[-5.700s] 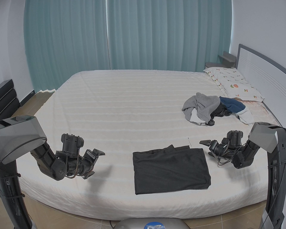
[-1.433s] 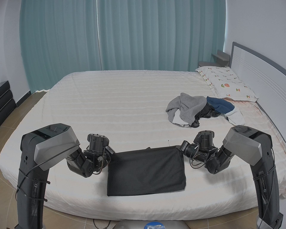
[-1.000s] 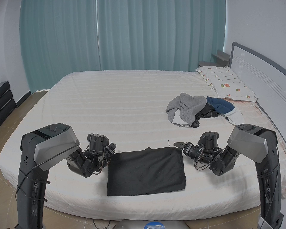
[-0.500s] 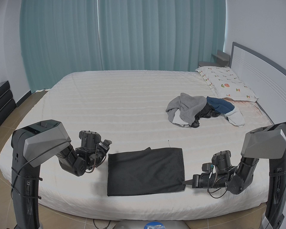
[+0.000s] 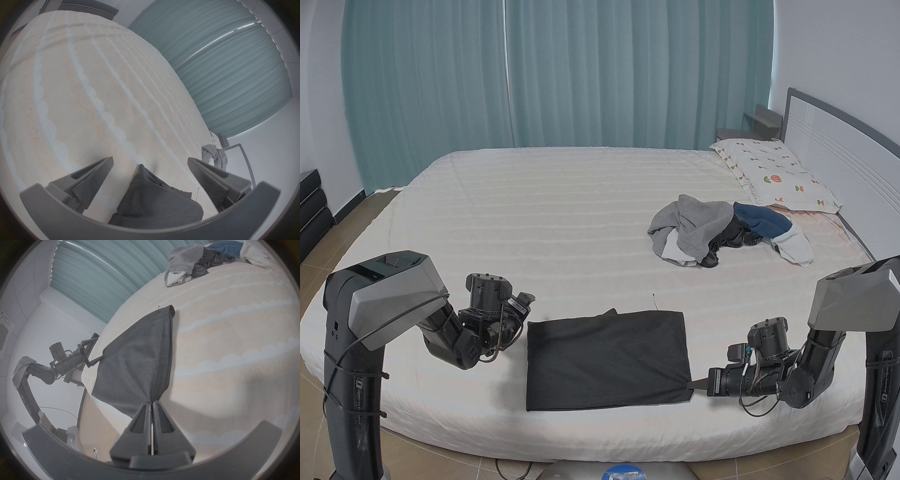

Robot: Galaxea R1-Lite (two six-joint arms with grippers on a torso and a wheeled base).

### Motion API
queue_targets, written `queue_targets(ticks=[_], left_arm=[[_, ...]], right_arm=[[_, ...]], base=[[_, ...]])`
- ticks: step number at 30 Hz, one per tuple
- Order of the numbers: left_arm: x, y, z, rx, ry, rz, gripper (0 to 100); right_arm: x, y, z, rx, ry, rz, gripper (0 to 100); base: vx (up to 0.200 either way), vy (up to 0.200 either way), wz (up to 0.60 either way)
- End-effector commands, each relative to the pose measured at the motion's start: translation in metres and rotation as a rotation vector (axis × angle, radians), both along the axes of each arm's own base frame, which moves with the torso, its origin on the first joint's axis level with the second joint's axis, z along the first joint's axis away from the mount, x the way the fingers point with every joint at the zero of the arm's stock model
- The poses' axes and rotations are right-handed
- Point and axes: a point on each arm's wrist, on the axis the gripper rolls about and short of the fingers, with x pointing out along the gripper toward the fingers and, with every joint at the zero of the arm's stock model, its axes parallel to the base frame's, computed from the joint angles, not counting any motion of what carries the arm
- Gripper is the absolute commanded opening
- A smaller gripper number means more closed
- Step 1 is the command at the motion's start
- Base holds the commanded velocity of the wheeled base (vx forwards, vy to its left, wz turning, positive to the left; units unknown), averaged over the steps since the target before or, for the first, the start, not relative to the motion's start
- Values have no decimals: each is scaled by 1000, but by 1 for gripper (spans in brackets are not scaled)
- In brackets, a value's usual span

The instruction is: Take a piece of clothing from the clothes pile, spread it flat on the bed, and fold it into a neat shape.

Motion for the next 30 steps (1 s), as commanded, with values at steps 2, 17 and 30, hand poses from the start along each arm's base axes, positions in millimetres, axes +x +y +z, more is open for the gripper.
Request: queue_targets(ticks=[2,17,30], left_arm=[[0,0,0,0,-1,0,100],[-24,4,12,-53,43,-119,100],[-25,3,11,-55,55,-124,100]], right_arm=[[-1,-1,-1,-12,-6,8,100],[47,-25,22,226,-14,-252,100],[70,-37,13,297,30,-351,100]], base=[[0,0,0],[0,0,0],[-92,0,0]])
